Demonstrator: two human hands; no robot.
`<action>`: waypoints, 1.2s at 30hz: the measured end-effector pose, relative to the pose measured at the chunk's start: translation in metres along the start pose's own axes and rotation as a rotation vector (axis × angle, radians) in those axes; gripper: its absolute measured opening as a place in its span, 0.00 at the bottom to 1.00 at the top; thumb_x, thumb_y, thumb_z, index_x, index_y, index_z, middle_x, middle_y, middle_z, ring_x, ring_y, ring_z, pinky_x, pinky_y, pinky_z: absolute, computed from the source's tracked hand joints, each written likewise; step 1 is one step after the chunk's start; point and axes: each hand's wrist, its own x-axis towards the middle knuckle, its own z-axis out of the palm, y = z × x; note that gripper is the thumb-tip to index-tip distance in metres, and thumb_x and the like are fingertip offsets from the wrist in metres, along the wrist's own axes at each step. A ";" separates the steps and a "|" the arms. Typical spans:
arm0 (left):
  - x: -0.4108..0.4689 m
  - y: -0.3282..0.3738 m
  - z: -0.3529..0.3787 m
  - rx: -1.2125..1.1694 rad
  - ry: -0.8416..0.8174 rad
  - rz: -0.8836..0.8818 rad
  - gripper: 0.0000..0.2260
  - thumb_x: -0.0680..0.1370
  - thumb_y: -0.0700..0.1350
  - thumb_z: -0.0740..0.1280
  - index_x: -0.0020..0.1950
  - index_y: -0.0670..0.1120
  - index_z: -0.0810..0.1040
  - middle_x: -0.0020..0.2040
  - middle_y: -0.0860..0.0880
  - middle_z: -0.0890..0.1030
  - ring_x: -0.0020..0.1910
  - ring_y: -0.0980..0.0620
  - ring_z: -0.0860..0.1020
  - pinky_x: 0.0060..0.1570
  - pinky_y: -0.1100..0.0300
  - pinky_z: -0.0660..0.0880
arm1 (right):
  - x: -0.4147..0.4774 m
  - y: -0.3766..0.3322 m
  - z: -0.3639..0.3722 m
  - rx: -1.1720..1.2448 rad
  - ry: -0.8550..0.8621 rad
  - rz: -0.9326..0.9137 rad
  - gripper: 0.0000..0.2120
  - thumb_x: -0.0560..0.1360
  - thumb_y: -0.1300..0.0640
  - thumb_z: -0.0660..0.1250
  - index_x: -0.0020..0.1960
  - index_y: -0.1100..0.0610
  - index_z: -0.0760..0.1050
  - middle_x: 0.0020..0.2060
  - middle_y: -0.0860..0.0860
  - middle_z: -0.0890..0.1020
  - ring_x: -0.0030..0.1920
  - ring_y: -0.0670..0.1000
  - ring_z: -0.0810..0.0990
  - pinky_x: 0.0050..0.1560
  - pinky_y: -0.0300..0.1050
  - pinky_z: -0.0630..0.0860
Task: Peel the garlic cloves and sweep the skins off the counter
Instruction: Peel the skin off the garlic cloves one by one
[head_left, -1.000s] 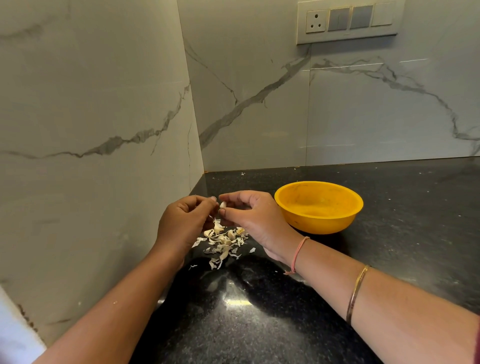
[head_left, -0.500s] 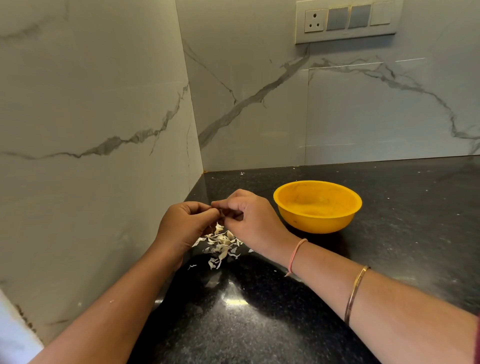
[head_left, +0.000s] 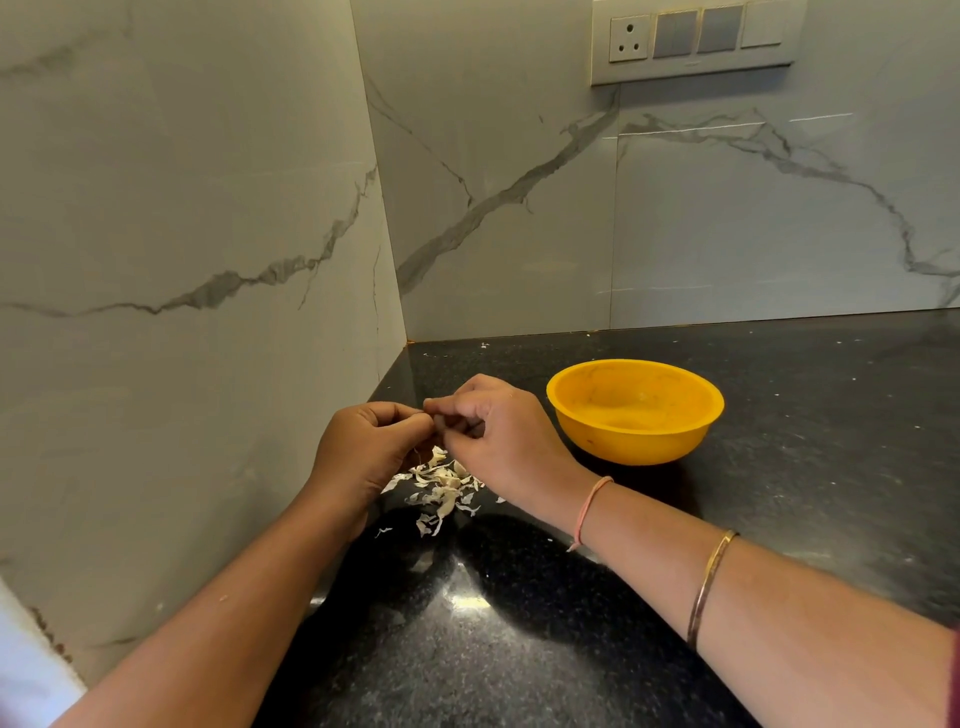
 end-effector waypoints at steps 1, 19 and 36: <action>0.000 0.000 0.000 -0.024 0.003 -0.008 0.08 0.73 0.35 0.69 0.34 0.42 0.81 0.31 0.44 0.80 0.35 0.48 0.77 0.44 0.54 0.77 | 0.000 0.001 0.000 0.021 0.015 0.020 0.12 0.74 0.63 0.68 0.57 0.60 0.80 0.47 0.53 0.80 0.43 0.46 0.77 0.45 0.34 0.77; -0.001 0.003 0.000 -0.021 -0.043 -0.033 0.04 0.73 0.35 0.69 0.38 0.40 0.81 0.36 0.40 0.80 0.34 0.50 0.76 0.33 0.67 0.77 | 0.000 0.004 -0.001 -0.009 -0.016 0.036 0.14 0.75 0.63 0.67 0.60 0.60 0.78 0.49 0.54 0.79 0.47 0.47 0.77 0.49 0.36 0.76; 0.002 -0.001 -0.004 0.184 0.107 0.142 0.07 0.73 0.45 0.71 0.36 0.45 0.79 0.32 0.48 0.80 0.34 0.50 0.78 0.45 0.50 0.78 | 0.003 0.004 -0.003 0.282 0.008 0.261 0.13 0.73 0.64 0.69 0.56 0.56 0.75 0.41 0.52 0.82 0.42 0.50 0.82 0.48 0.46 0.80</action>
